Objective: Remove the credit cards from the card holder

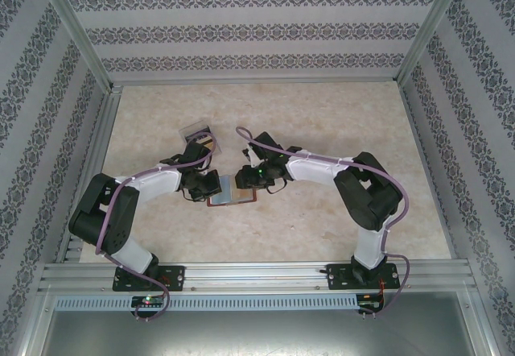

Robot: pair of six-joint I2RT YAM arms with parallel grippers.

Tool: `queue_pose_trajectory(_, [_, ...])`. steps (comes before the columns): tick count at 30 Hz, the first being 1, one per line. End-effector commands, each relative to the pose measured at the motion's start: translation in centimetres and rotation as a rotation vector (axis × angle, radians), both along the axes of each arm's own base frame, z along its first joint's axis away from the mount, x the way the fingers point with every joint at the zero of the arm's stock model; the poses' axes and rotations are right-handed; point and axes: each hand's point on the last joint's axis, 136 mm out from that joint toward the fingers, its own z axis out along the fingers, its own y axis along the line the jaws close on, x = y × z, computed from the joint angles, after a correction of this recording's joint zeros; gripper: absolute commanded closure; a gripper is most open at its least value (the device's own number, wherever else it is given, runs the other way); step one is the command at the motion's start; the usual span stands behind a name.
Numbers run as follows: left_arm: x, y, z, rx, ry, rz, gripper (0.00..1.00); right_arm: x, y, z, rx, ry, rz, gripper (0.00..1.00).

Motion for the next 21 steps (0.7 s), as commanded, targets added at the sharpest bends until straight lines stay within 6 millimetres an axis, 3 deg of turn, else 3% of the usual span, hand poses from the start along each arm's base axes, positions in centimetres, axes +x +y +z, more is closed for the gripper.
queue_pose_trajectory(1, [-1.3,0.3,-1.4,0.043,0.052,-0.016,1.0,0.0,1.8,3.0,0.111,-0.015,0.012,0.6])
queue_pose_trajectory(14, [-1.4,0.6,-0.5,0.049,0.032,-0.011,1.0,0.0,3.4,3.7,0.215,0.039,-0.003,0.58])
queue_pose_trajectory(21, [-1.3,2.9,1.5,0.138,-0.004,0.006,1.0,0.0,4.5,3.3,0.243,0.07,0.009,0.54])
